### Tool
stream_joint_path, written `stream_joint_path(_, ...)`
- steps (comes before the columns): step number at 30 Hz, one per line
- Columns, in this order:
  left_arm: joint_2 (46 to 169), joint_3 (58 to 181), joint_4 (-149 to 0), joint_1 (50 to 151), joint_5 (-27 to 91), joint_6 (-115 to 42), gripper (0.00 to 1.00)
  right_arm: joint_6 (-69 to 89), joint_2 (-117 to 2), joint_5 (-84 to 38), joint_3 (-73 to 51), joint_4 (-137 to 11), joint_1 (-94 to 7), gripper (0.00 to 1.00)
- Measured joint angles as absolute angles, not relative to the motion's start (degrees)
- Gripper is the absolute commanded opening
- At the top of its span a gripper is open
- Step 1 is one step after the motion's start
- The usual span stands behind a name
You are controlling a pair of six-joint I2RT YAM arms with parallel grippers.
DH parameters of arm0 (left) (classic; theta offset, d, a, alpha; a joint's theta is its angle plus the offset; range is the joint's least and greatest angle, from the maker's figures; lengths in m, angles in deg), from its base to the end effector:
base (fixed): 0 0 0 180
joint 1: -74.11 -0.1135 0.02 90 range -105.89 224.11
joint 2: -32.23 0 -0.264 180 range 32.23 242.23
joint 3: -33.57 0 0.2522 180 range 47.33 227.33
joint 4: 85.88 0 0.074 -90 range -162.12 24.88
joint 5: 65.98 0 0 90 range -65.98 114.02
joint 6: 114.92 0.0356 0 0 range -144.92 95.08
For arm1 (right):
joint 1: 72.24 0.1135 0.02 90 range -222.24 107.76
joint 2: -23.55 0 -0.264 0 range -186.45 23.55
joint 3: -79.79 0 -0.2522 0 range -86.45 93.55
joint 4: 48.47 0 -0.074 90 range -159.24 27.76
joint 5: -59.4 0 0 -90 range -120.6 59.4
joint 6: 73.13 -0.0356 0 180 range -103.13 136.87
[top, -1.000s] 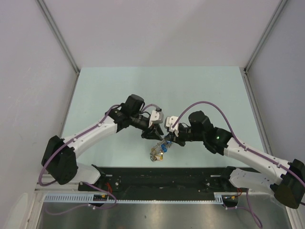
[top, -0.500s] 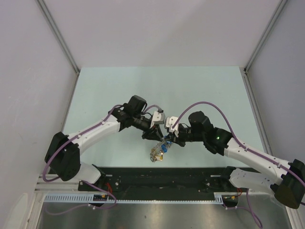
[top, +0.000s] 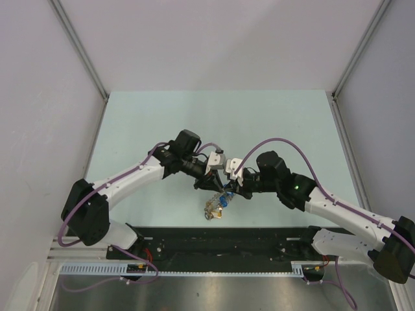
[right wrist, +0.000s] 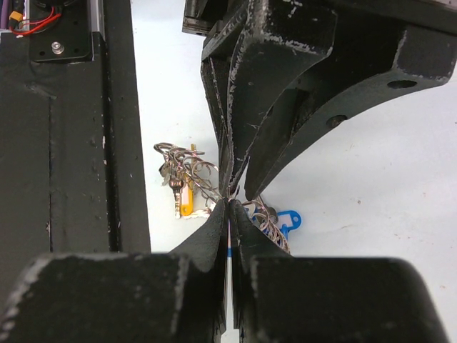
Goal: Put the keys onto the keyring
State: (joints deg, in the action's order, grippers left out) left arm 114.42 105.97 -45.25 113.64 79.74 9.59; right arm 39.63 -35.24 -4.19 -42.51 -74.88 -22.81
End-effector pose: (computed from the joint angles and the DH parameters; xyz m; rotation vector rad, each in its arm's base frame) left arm 0.2069 -0.2089 0.2597 1.6819 1.5256 -1.2131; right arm 0.1371 0.1845 0.2856 -1.4515 1.4927 0.7591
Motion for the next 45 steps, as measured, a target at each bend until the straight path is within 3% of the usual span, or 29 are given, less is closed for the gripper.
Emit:
stream_joint_path(2, 114.42, 105.97, -45.25, 113.66, 79.77, 9.59, 0.13, 39.63, -35.24, -4.19, -42.51, -74.90, -22.81, 0.00)
stream_joint_path(4, 114.42, 105.97, -45.25, 113.71, 79.79, 9.56, 0.00, 39.65, -35.24, -4.21, -42.51, -74.92, -22.81, 0.00)
stream_joint_path(15, 110.97, 103.74, -51.20, 113.47, 79.37, 3.27, 0.01, 39.65, -31.45, -7.40, -42.51, -76.61, -22.73, 0.00)
stream_joint_path(31, 91.43, 80.85, -88.13, 112.55, 65.49, -31.62, 0.00, 38.34, -29.84, -9.65, -42.42, -73.24, -21.35, 0.00)
stream_joint_path(45, 86.69, 68.39, -107.54, 114.14, 51.70, -44.51, 0.00, 35.96, -33.97, -10.24, -45.46, -62.62, -20.43, 0.00)
